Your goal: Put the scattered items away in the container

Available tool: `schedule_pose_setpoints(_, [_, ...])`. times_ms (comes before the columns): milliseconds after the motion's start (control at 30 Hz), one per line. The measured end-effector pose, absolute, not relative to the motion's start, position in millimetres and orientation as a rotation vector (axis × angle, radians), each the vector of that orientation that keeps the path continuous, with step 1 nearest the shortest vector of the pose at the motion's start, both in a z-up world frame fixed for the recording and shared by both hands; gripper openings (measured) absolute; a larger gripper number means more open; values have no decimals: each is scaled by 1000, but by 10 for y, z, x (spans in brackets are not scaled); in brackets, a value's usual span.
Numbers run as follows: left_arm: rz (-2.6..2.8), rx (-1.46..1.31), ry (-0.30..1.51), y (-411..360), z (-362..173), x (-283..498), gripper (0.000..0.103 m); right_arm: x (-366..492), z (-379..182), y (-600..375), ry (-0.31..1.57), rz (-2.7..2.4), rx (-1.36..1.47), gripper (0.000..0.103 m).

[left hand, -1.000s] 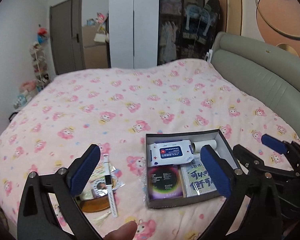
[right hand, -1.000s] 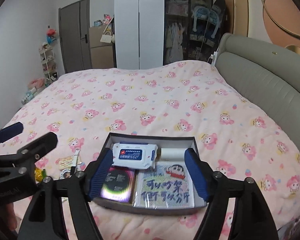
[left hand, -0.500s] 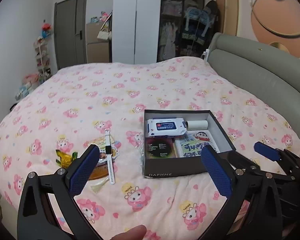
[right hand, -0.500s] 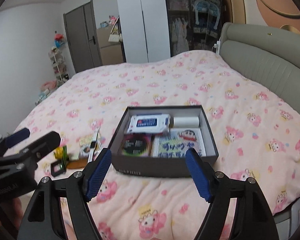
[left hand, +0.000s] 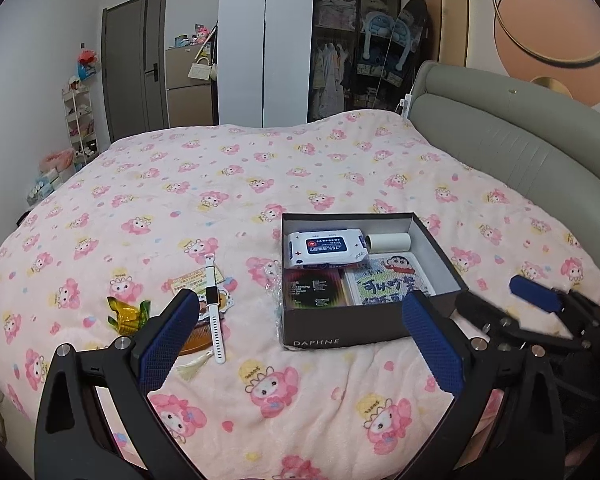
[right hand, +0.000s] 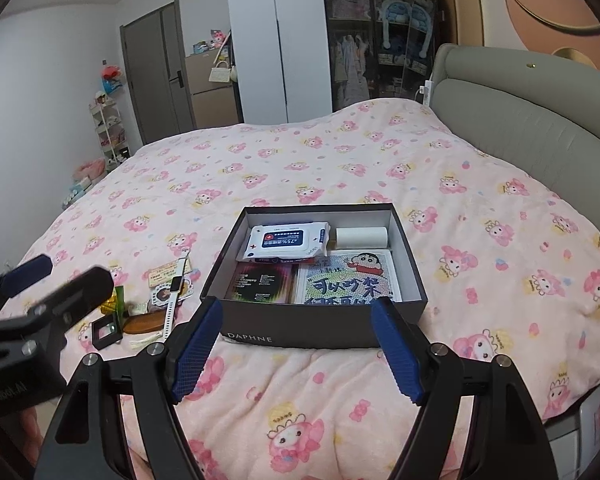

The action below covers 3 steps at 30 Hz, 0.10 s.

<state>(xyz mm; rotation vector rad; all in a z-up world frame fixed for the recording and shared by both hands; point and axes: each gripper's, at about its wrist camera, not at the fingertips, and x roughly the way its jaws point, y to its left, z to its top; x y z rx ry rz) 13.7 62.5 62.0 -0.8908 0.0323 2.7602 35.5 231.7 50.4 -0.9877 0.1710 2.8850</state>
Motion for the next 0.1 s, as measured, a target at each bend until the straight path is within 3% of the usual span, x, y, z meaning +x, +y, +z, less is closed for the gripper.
schedule_pose_setpoints(100, [2739, -896, 30, 653, 603, 150, 102, 381, 517, 2335, 170, 2882, -980, 75])
